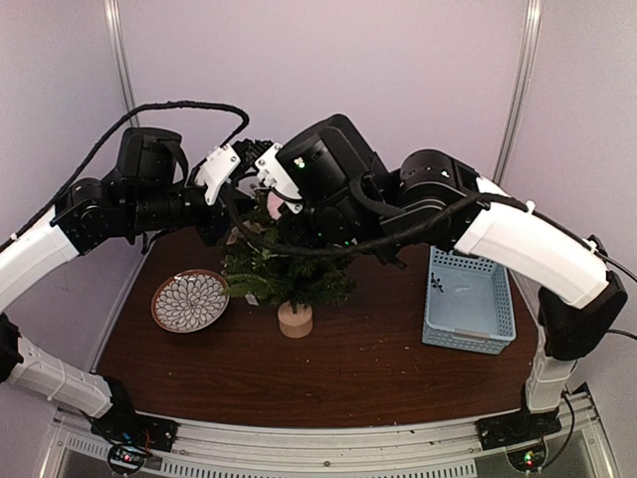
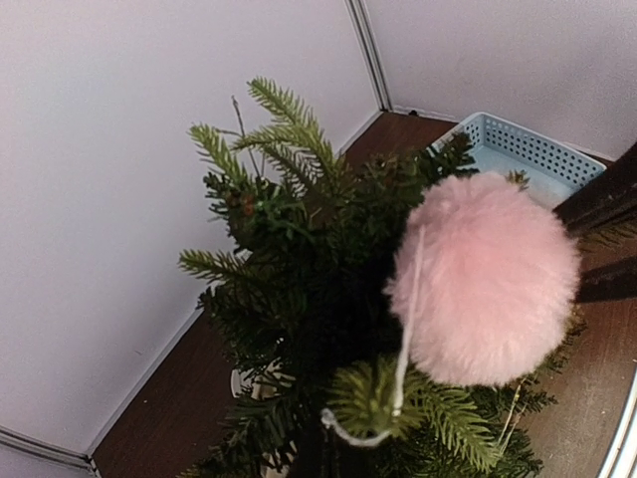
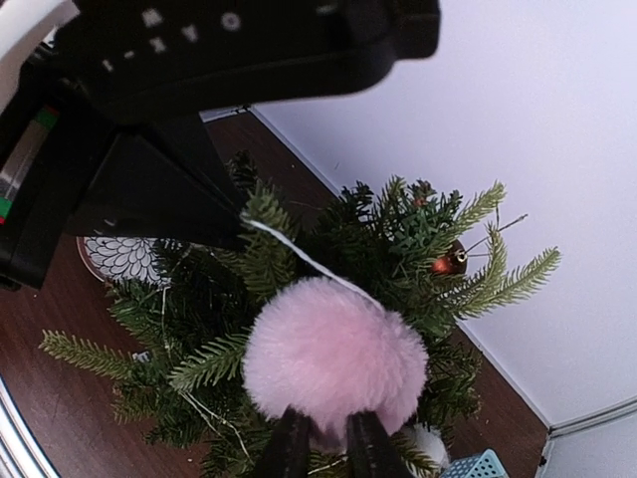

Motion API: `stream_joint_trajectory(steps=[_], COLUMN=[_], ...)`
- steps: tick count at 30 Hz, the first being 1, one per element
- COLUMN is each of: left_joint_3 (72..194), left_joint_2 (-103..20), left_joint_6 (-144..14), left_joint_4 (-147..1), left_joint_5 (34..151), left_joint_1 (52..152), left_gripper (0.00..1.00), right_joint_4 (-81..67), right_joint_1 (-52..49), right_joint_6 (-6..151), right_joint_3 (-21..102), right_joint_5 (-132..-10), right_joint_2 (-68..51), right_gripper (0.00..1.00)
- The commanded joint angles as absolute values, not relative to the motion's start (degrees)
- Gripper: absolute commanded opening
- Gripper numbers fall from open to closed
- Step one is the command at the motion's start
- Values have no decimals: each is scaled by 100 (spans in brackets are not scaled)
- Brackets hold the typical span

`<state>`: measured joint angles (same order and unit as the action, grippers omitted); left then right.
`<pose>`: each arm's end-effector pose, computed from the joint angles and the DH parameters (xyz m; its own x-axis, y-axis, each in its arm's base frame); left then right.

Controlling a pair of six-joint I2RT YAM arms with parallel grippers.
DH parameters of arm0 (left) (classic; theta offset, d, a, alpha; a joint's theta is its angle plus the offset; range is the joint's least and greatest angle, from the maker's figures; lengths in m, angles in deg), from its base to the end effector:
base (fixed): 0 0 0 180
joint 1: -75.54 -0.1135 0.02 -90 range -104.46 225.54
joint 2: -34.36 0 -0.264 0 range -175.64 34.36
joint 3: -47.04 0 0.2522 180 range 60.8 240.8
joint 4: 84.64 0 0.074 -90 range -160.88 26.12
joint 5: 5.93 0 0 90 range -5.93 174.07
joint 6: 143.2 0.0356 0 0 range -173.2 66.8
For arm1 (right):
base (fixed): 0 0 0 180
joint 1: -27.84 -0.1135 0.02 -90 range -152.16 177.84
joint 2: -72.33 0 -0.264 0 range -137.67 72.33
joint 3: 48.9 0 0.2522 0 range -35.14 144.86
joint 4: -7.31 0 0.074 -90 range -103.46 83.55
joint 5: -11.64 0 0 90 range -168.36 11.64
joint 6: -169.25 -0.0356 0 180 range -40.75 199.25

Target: Decorate the small christmas tree

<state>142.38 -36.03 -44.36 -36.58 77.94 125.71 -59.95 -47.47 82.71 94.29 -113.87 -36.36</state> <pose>0.1699 -0.1978 0.4256 -0.1407 0.4073 -0.9024 0.7310 0.6575 0.1828 0.1212 0.3808 0.4507 -0.0969 -0.5635 -0.8204 -0.6706 0.6461 -0.3645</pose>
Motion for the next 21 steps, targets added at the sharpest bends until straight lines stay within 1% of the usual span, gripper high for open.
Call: stream_joint_trajectory(steps=[1,3,5,8,14,18,19,21], left_joint_3=[14124,14106,14081,14025,13925,13865,13841,13773], left_joint_2=[-3475,-3445,-3410,-3296,-3004,-2823,-2770,-2663], left_joint_6=[-4516,-4522,-4525,-4546,-4578,-4591,-4598,-4639], left_joint_4=[-3951,-3930,-3923,-3917,-3846,-3715,-3670,-3608], left_joint_5=[7925,7911,7866,7804,7817,7818,7829,7842], left_joint_1=[12528,12521,12519,12520,12524,12523,12521,12520], left_gripper=[0,0,4,10,34,45,49,54], right_joint_4=[-5728,-5573,-5509,-5451,-5113,-4967,-4936,-4847], right_joint_1=[-4688,-4688,-4691,-4695,-4700,-4698,-4693,-4702], right_joint_6=[8246,8283,8303,8348,8400,8442,8439,8432], right_joint_3=[9163,9035,8984,8926,8520,8300,8254,8116], right_joint_5=[-11105,-10996,-10952,-10856,-10558,-10391,-10346,-10265], right_joint_2=[-3267,-3179,-3129,-3085,-2821,-2657,-2610,-2498], right_gripper=[25,33,39,46,59,68,73,81])
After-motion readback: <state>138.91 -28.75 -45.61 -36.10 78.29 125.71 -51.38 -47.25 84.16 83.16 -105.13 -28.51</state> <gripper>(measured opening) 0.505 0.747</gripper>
